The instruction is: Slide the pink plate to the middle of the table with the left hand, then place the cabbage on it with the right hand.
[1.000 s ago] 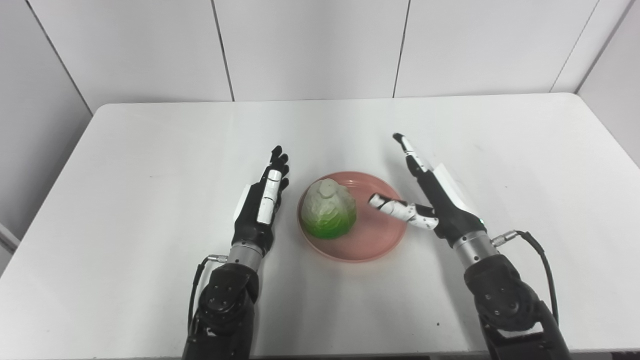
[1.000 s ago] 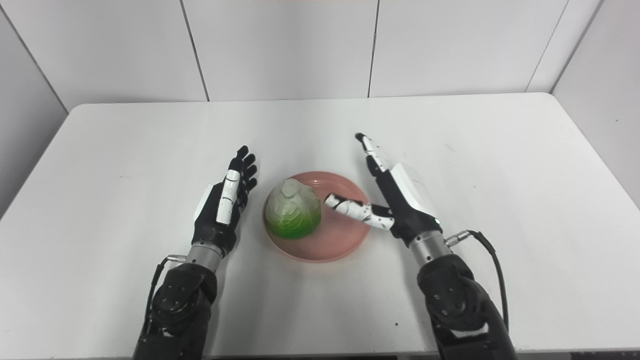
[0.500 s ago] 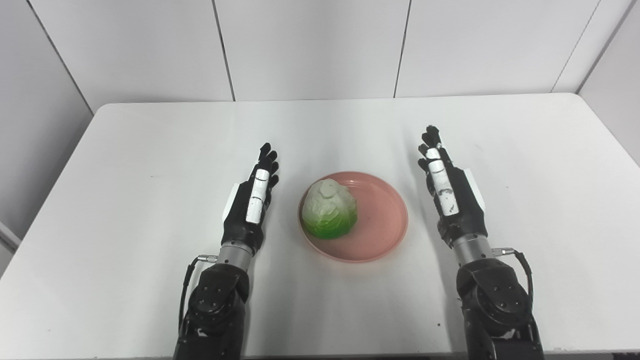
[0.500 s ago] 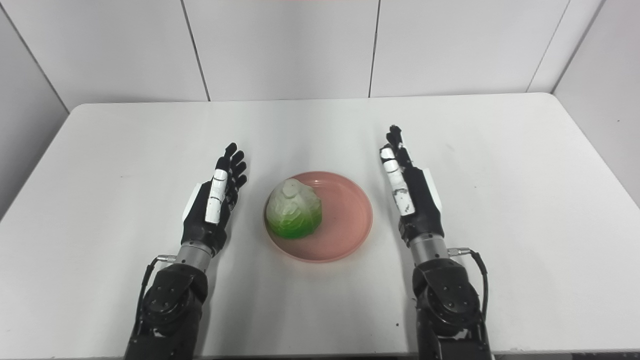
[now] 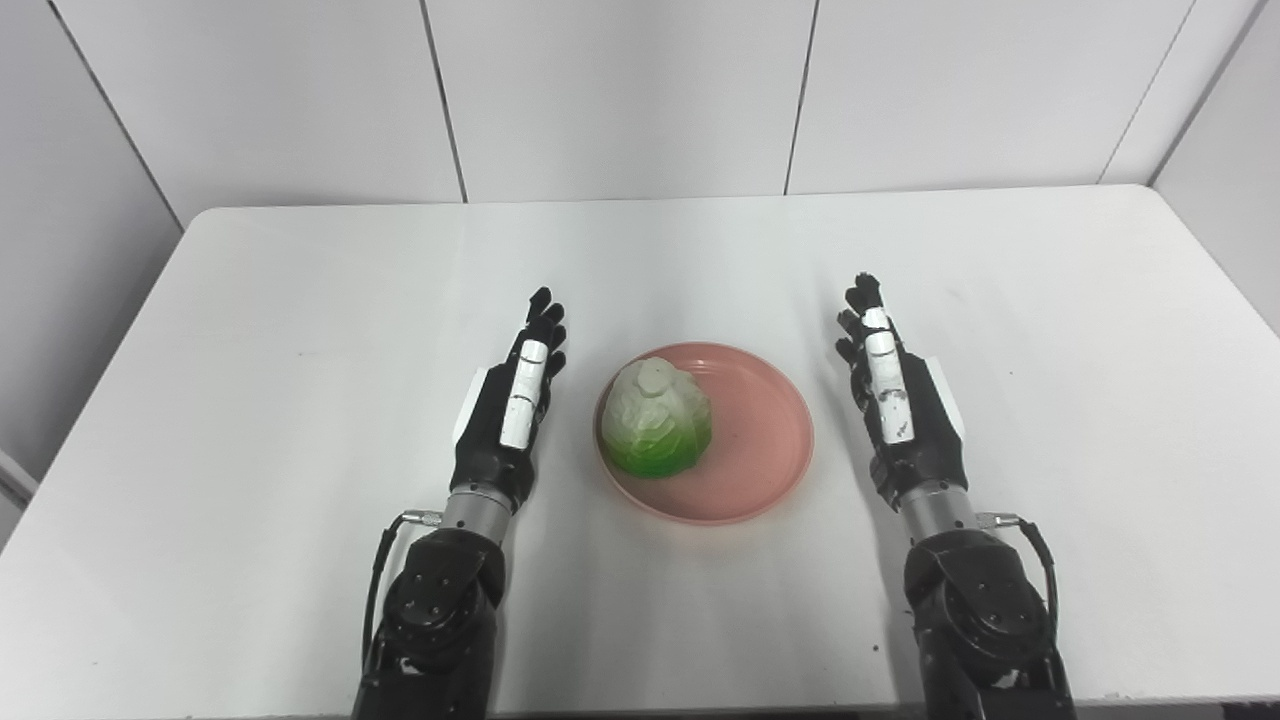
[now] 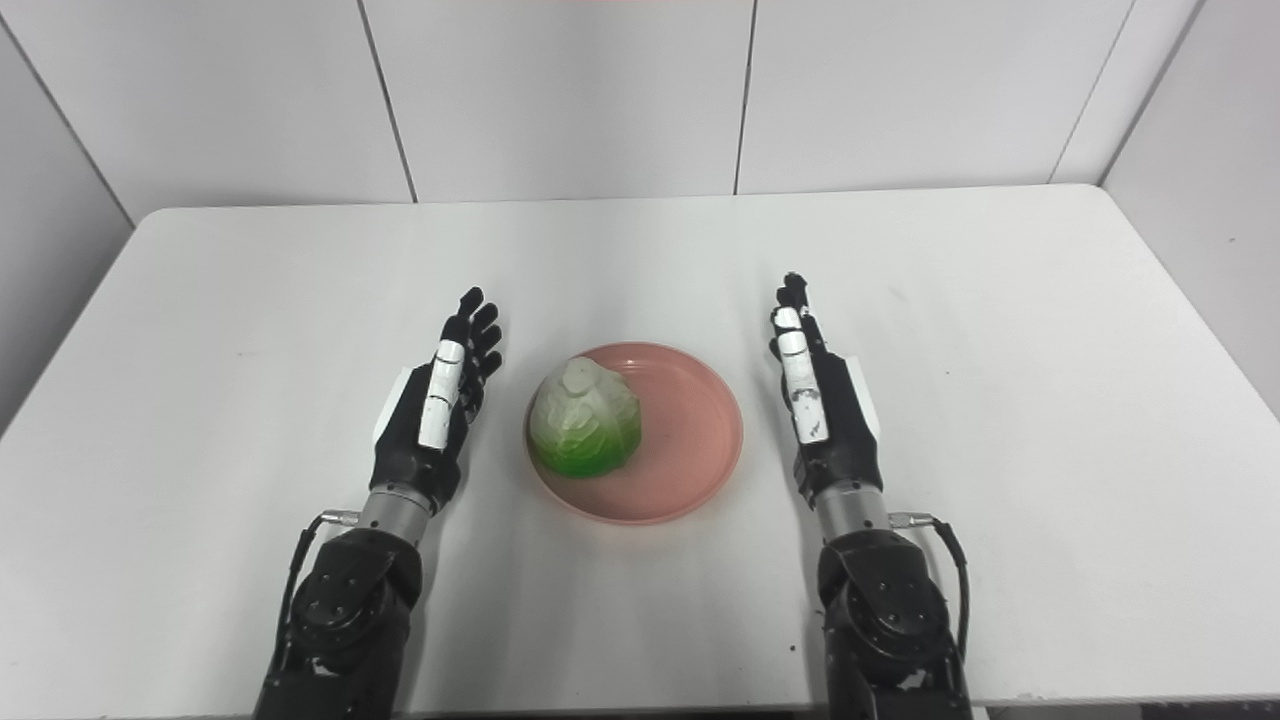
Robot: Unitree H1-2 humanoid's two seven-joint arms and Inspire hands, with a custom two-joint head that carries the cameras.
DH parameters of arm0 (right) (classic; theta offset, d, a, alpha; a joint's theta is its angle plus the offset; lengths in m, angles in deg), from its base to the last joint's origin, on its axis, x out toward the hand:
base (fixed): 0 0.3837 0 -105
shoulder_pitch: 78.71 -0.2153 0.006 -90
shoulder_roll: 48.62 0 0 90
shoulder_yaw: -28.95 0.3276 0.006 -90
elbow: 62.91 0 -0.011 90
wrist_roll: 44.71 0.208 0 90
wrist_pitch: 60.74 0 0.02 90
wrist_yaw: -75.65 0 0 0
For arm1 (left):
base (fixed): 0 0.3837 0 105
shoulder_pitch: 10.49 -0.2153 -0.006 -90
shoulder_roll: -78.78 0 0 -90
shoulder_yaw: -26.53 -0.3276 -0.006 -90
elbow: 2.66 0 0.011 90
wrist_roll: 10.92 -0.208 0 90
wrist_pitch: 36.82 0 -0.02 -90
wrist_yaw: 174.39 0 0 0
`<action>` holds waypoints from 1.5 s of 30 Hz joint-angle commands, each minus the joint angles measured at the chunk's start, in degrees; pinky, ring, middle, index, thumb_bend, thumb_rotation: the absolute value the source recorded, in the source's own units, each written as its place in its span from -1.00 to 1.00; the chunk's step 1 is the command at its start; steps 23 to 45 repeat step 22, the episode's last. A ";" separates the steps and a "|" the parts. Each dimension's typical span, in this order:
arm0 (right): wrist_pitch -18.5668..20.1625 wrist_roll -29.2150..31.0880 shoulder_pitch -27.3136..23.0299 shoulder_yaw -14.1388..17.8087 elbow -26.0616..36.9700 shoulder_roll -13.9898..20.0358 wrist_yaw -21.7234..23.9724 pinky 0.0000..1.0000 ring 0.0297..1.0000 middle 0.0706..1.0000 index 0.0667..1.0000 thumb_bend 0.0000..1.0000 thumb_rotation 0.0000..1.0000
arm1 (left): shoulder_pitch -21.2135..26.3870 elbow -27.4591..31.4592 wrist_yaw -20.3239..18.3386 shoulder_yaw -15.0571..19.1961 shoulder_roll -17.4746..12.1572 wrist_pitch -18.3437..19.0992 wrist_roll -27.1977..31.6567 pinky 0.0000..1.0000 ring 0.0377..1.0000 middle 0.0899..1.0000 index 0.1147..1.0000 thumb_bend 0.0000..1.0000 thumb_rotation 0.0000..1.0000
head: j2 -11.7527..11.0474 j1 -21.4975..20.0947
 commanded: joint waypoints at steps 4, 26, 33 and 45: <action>0.81 0.12 -1.70 -0.37 -0.09 -0.08 -0.77 1.00 1.00 1.00 1.00 0.34 1.00 | 1.05 0.97 0.25 -0.28 0.48 -1.44 -0.58 1.00 1.00 1.00 1.00 0.35 1.00 | 0.19 0.09; 1.35 1.46 -2.05 -1.00 -0.10 -0.17 -0.79 1.00 1.00 1.00 1.00 0.38 0.97 | 0.79 1.75 -0.86 0.24 0.48 0.98 1.79 1.00 1.00 1.00 1.00 0.35 1.00 | 0.27 -0.60; 1.35 1.46 -2.05 -1.00 -0.10 -0.17 -0.79 1.00 1.00 1.00 1.00 0.38 0.97 | 0.79 1.75 -0.86 0.24 0.48 0.98 1.79 1.00 1.00 1.00 1.00 0.35 1.00 | 0.27 -0.60; 1.35 1.46 -2.05 -1.00 -0.10 -0.17 -0.79 1.00 1.00 1.00 1.00 0.38 0.97 | 0.79 1.75 -0.86 0.24 0.48 0.98 1.79 1.00 1.00 1.00 1.00 0.35 1.00 | 0.27 -0.60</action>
